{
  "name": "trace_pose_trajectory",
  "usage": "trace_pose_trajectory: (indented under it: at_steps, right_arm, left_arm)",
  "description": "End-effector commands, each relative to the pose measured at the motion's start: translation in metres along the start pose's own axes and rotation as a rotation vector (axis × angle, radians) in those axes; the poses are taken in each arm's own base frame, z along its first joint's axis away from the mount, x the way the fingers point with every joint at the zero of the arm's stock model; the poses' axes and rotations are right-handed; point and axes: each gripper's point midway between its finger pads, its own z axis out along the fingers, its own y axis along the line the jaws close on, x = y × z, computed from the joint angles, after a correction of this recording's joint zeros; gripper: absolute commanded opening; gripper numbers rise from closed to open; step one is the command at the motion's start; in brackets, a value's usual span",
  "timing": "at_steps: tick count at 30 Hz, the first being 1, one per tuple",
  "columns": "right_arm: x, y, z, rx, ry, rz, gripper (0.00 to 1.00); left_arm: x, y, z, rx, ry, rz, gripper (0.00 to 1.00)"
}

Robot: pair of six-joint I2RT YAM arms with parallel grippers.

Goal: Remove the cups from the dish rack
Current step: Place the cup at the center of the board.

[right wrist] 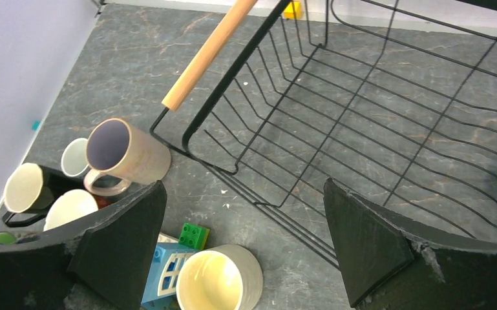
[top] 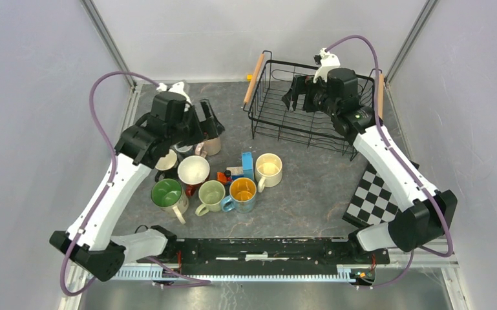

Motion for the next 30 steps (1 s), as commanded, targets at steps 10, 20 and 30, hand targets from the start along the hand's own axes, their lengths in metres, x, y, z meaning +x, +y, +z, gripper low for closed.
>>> trace_pose_trajectory:
  at_steps: [10,20,30]
  right_arm:
    - [-0.012,-0.073,0.007,0.302,0.023,-0.021,0.98]
    - [-0.005,-0.173,0.018,0.587,0.068,-0.01,0.98]
    - [0.003,-0.226,0.047,0.795,0.147,-0.084,0.98]
  left_arm:
    - [0.02,-0.117,0.006,0.432,0.089,0.332,1.0]
    - [0.034,-0.135,0.009,0.545,0.107,0.381,1.0]
    - [0.045,-0.135,0.008,0.589,0.128,0.369,1.0]
